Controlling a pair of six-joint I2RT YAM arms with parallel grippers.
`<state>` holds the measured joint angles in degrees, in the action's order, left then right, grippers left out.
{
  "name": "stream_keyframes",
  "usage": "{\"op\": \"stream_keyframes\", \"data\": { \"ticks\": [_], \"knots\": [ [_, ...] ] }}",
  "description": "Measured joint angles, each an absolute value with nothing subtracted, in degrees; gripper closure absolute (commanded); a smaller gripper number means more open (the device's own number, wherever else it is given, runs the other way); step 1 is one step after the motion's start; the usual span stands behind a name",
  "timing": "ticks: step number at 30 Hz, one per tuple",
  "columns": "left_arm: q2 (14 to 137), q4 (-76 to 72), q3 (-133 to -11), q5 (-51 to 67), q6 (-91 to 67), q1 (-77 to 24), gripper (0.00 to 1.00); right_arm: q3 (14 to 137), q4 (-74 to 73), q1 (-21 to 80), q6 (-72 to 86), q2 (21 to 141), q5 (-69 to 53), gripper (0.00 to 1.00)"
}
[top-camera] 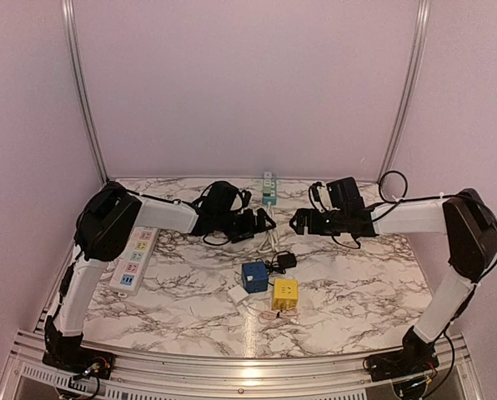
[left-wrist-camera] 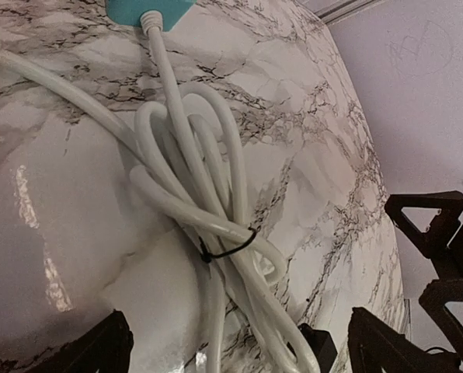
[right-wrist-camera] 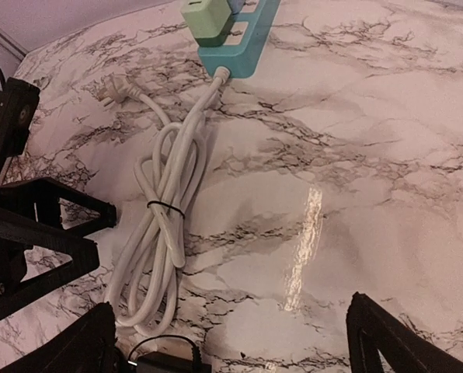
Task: Insert the plug
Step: Move the socket to the center of the board, then move the socket to the corner of the board.
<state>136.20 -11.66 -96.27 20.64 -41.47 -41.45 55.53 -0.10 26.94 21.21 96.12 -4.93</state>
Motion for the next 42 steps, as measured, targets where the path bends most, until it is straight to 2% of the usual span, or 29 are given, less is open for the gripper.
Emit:
{"op": "stream_keyframes", "data": {
  "ticks": [5, 12, 19, 25, 30, 35, 38, 39, 40, 41, 42],
  "knots": [
    [125.9, -15.0, -82.7, 20.1, -42.2, -39.2, 0.01, 61.6, -0.1, 27.2, 20.7, 102.0, -5.9, 0.01],
    [104.4, -22.0, -59.4, 16.7, -43.0, -35.2, 0.01, 70.4, -2.4, 29.1, 18.3, 110.4, -5.9, 0.02],
    [91.3, -23.3, -42.5, 14.3, -42.6, -35.2, 0.01, 76.7, -5.7, 32.6, 16.1, 116.2, -6.0, 0.01],
    [76.8, -23.8, -30.6, 11.1, -43.7, -35.2, 0.01, 81.9, -8.9, 33.5, 14.5, 121.3, -5.4, 0.09],
    [66.8, -23.3, -23.6, 8.4, -44.8, -35.3, 0.01, 84.3, -10.9, 33.5, 12.4, 124.2, -2.2, 0.35],
    [59.4, -20.0, -19.4, 6.3, -45.1, -35.3, 0.01, 86.4, -13.2, 33.5, 10.7, 125.2, -0.8, 0.39],
    [56.6, -18.2, -18.6, 5.5, -45.2, -35.2, 0.01, 87.0, -14.2, 33.5, 10.1, 125.6, 0.2, 0.45],
    [55.3, -17.4, -18.2, 5.2, -45.3, -35.2, 0.01, 87.2, -14.5, 33.5, 9.8, 125.6, 0.7, 0.53],
    [54.2, -16.7, -18.0, 4.9, -45.3, -35.3, 0.01, 87.2, -14.7, 33.5, 9.5, 125.6, 1.1, 0.69],
    [53.1, -16.1, -17.7, 4.6, -45.4, -35.3, 0.01, 87.2, -14.9, 33.4, 9.2, 125.6, 1.5, 0.80],
    [52.3, -15.7, -17.6, 4.4, -45.5, -35.3, 0.01, 87.2, -15.3, 33.3, 9.0, 125.6, 2.0, 0.84]
  ]
}}
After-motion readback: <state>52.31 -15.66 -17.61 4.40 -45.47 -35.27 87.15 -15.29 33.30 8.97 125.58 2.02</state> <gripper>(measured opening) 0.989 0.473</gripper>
